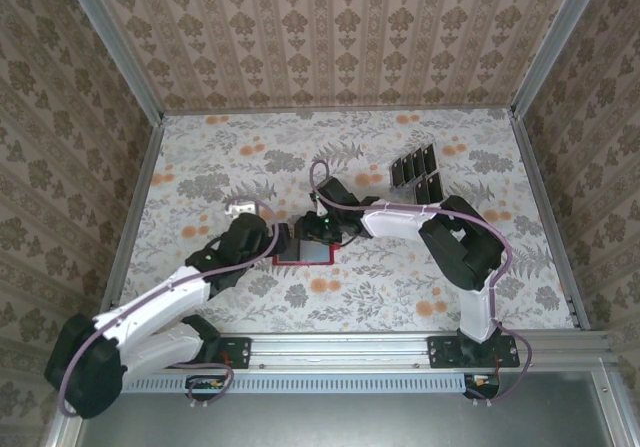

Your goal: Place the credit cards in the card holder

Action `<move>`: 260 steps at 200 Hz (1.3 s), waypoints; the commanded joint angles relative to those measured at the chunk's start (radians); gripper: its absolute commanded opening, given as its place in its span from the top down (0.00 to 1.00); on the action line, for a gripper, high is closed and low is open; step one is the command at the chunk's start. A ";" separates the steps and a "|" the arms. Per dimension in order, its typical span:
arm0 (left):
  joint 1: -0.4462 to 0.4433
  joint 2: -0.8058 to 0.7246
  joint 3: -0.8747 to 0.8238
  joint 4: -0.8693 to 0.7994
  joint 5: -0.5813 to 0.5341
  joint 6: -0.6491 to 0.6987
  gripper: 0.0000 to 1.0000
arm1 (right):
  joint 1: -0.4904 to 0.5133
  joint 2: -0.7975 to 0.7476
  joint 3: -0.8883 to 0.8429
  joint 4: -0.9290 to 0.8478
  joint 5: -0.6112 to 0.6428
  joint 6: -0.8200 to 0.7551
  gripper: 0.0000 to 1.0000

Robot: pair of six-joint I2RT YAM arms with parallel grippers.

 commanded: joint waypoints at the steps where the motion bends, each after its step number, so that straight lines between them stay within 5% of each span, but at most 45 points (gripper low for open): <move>1: 0.046 -0.075 -0.026 -0.093 0.011 0.012 0.00 | 0.030 0.034 0.075 -0.044 0.008 0.017 0.57; 96: 0.087 -0.141 -0.043 -0.110 0.077 0.005 0.00 | 0.084 0.213 0.211 -0.069 0.062 0.055 0.57; 187: 0.111 -0.085 -0.038 -0.078 0.116 0.034 0.00 | 0.023 -0.044 0.228 -0.071 -0.003 -0.029 0.57; 260: 0.122 0.021 -0.031 -0.023 0.166 0.062 0.00 | -0.094 -0.281 0.047 -0.237 0.159 -0.098 0.57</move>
